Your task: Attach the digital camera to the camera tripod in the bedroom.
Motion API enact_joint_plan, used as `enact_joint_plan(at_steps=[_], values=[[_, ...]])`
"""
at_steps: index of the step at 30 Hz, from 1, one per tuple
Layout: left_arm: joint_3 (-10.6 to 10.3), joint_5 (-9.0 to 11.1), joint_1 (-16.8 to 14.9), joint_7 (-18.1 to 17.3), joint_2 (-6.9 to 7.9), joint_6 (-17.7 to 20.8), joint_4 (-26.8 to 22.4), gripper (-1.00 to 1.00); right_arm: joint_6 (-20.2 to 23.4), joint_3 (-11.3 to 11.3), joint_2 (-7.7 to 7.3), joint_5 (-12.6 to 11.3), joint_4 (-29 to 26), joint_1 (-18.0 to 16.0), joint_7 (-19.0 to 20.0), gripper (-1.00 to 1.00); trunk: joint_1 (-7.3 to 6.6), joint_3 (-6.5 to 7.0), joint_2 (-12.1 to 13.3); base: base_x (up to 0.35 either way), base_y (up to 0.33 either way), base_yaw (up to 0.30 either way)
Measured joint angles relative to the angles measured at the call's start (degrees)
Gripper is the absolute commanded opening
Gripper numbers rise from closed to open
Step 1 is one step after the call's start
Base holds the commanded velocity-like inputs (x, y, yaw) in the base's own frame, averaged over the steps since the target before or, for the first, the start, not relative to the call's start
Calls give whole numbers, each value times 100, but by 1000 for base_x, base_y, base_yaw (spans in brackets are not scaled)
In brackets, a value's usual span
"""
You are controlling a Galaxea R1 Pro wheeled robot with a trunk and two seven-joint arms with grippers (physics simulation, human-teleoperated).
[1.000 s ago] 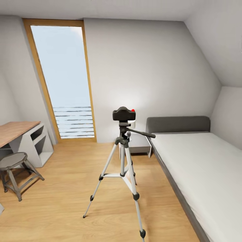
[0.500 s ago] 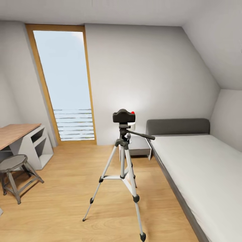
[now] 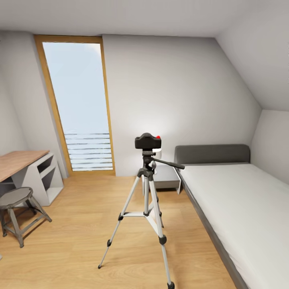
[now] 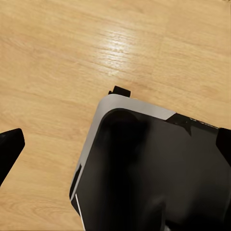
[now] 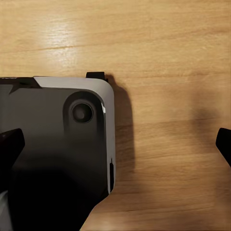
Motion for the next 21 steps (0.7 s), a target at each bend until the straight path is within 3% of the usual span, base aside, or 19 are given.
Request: enact_joint_plan(at_steps=[21], values=[[0, 0, 0, 0, 0, 1, 1, 100, 7, 29, 0, 45, -3, 0, 5, 100, 0, 119, 1, 0, 0, 0]])
